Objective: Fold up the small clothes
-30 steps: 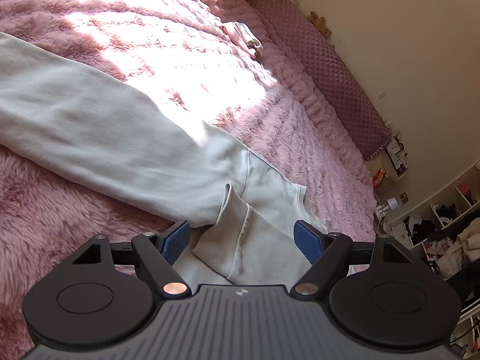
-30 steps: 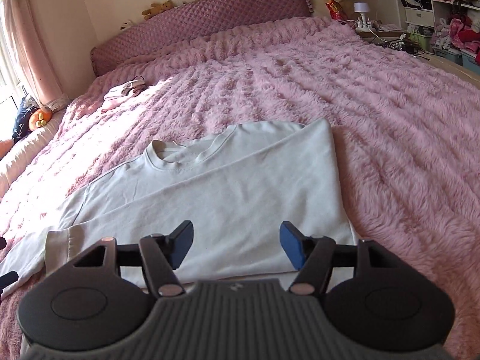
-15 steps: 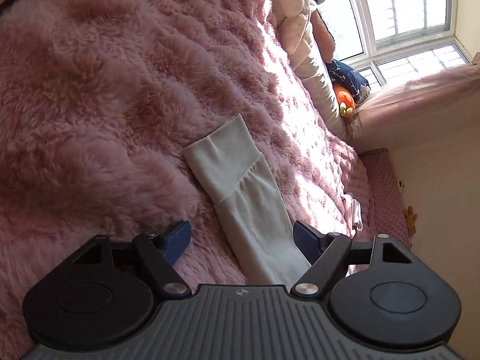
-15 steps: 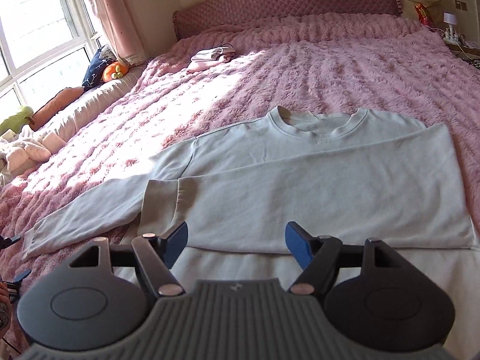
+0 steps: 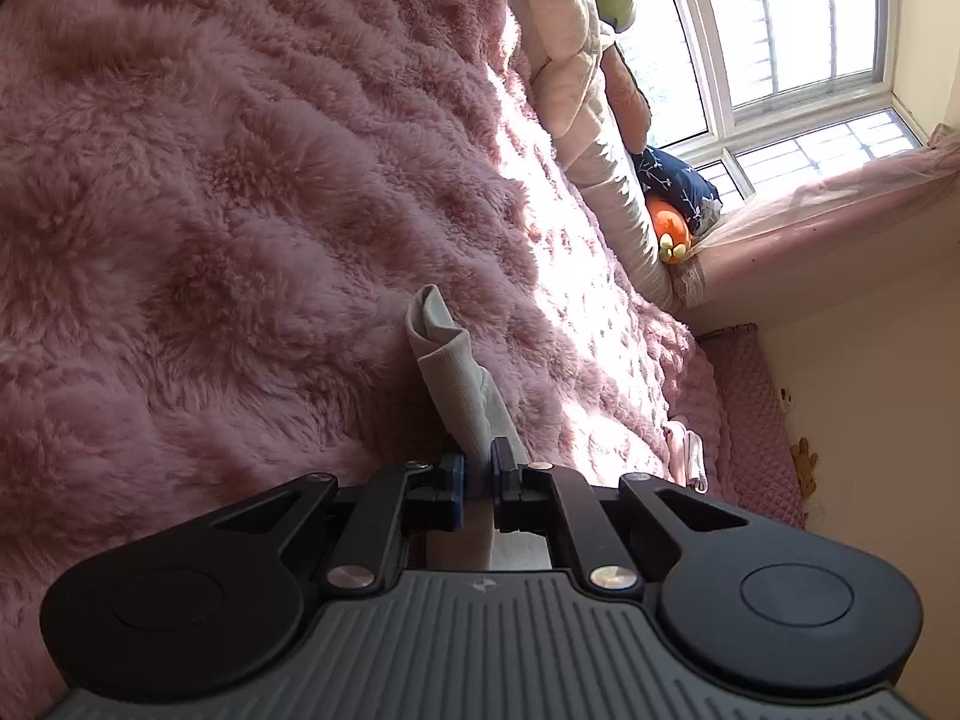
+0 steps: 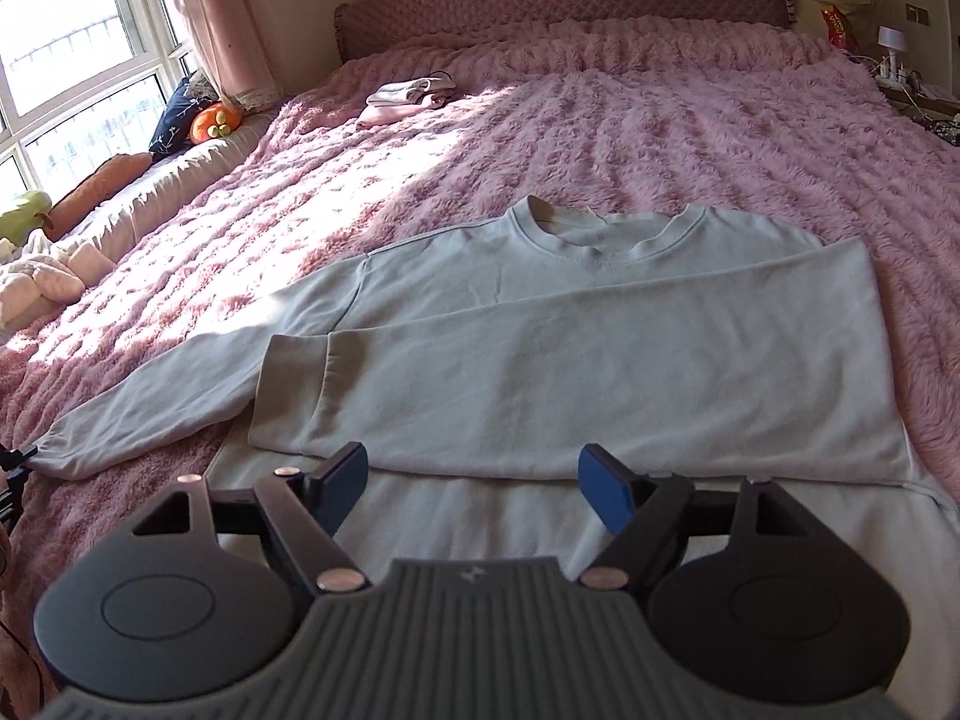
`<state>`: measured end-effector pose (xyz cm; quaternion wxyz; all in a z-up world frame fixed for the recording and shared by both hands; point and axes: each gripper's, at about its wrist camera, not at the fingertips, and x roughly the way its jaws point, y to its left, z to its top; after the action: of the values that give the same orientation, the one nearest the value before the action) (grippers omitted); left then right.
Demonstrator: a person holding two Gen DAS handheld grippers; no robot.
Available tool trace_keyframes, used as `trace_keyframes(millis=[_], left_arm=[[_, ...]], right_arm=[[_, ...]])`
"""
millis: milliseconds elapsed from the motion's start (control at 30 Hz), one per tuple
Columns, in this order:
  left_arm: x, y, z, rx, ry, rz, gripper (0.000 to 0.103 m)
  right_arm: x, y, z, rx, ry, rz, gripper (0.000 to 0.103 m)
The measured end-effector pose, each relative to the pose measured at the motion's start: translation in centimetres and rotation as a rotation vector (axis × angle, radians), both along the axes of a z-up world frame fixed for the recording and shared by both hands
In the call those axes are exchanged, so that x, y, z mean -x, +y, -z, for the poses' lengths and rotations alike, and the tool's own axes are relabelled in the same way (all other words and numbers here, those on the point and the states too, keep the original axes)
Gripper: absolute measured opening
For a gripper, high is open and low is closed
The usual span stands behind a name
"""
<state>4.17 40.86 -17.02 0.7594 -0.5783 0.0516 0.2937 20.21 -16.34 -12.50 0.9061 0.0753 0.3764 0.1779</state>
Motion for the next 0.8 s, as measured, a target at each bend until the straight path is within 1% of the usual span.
trace_keyframes(millis=[33,133,300,367,467,500,567,667,733,800], left_arm=[[-0.2,-0.5,-0.8,-0.022,-0.006,0.019,0.008],[-1.1,-2.1,-3.3,-0.075,-0.073,0.084,0.008],[-4.7,-6.5,-8.7,-0.171,-0.224,0.281,0.008],[-6.5,-9.1,-10.6,-0.21,-0.271,0.368,0.008],[-9.4,-13.6,-12.6,-0.236,-0.331,0.494,0.008],[-10.1,-14.9,-13.0,-0.239,-0.342,0.525,0.008],[-12.1,-18.7,-13.6,-0.249,-0.37,0.616,0.008],[-14.5,-24.0,-13.6,-0.272,-0.376,0.722,0.008],[-16.0,-27.7,-12.9,-0.268,-0.376,0.797,0.008],[-17.2,-31.5,-11.4,-0.247,-0.372,0.882,0.008]], right_arm=[[0.1,-0.2,0.0,-0.003,0.0,0.001,0.075],[0.5,-0.7,0.1,-0.017,0.006,0.011,0.076],[1.2,-2.3,0.0,-0.038,0.012,0.036,0.076],[1.7,-3.3,-0.2,-0.045,0.005,0.048,0.076],[2.2,-5.1,-0.4,-0.058,0.004,0.08,0.076],[2.4,-5.7,-0.4,-0.061,0.003,0.092,0.076],[2.7,-7.1,-0.4,-0.066,-0.001,0.114,0.076],[3.1,-9.1,-0.3,-0.069,0.0,0.144,0.076],[3.3,-10.4,-0.2,-0.07,0.003,0.165,0.076],[3.7,-12.2,0.0,-0.075,0.003,0.193,0.076]])
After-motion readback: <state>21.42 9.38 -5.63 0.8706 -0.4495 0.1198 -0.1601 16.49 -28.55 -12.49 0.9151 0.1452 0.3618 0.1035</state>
